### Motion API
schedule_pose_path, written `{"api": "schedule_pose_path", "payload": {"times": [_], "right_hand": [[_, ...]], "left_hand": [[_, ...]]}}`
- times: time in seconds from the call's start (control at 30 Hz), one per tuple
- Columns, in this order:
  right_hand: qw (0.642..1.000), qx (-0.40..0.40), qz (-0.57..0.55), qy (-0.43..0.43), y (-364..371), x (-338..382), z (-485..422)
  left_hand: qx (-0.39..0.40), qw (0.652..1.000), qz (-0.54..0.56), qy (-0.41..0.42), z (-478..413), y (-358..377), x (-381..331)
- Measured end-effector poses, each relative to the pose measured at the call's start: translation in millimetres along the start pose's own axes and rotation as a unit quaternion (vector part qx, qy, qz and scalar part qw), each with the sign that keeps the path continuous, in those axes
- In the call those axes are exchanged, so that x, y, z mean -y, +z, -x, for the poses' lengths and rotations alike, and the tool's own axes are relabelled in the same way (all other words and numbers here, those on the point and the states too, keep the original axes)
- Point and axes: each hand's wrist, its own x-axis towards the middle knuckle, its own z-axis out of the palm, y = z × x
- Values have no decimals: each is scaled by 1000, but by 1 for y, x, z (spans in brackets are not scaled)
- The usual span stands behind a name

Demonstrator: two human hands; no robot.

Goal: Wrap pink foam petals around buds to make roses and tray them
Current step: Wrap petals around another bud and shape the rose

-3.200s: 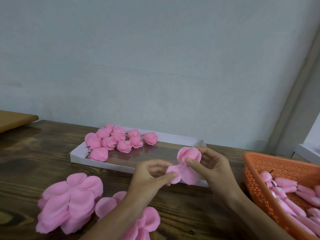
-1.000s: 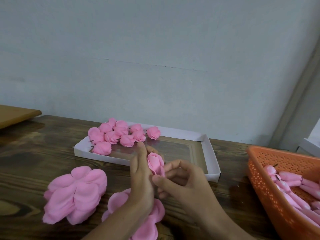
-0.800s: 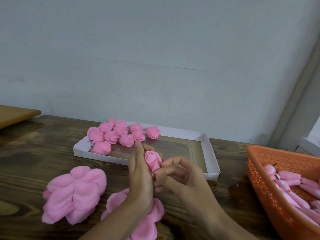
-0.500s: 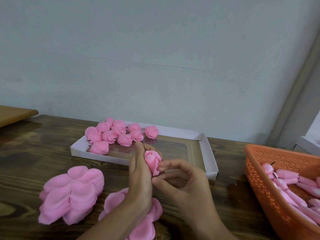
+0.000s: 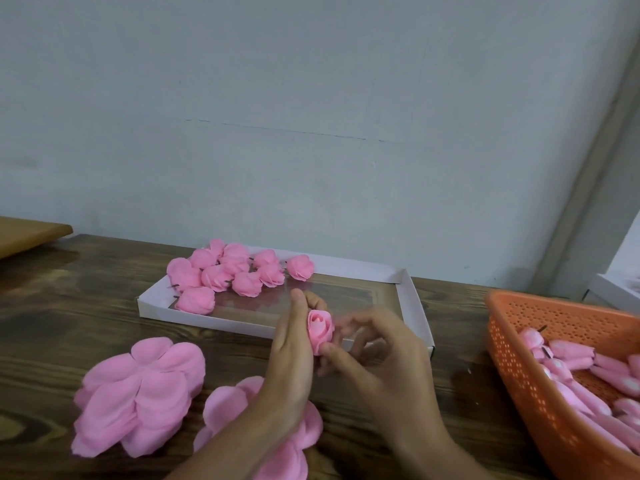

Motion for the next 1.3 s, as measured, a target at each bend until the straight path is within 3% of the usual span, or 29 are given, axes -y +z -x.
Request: {"api": "schedule_pose_path", "payload": {"times": [0.1,0.17,0.3,0.53,0.7,0.93,1.1,1.2,1.3], "right_hand": [[987,66,91,-114,-12,1,-12],[977,118,105,-142,-17,1,-18],[983,177,15,-47,-23,3,-23],[973,220,-71,3,-41,-3,-41],[969,240,-49,-16,-46,-4,-43],[965,193,92,-151,-41,-5,-35],[937,118,163,-284,-38,-3,-33],[936,69,171,-299,-39,-5,-31],[937,76,167,-296,-38,-5,-30]], "left_hand": [[7,1000,0,-9,-1,0,-1],[25,999,-36,-5,-1,1,2],[98,994,-23,-42,-1,-2,3],[255,964,2,-74,-5,-13,-5],[237,962,-132,-34,-6,-8,-1],[150,949,-250,121,-9,-7,1],[136,956,-221,140,-7,-5,0],[132,957,-225,131,-7,-6,-1],[122,954,-235,142,-8,-8,2]]}}
